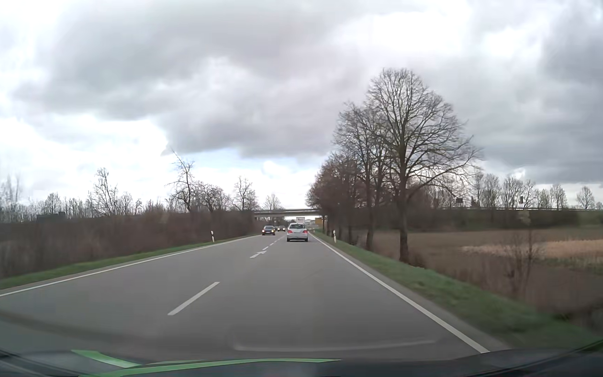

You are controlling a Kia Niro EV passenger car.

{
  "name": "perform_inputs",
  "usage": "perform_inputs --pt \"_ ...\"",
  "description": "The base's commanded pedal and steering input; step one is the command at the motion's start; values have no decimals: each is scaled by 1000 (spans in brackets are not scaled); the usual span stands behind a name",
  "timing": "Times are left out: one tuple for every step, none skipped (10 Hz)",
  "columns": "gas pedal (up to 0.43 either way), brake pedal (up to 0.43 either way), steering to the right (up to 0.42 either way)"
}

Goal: Follow the waypoints while adhering to traffic rules and regulations

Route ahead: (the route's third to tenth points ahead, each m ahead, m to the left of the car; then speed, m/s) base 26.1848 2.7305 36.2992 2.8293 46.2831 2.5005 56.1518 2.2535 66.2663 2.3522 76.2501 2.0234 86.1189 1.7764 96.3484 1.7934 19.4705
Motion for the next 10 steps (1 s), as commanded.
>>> perform_inputs --pt "150 0 0" --pt "150 0 0" --pt "150 0 0" --pt "150 0 0" --pt "150 0 0" --pt "150 0 0" --pt "138 0 0" --pt "138 0 0" --pt "138 0 0" --pt "138 0 0"
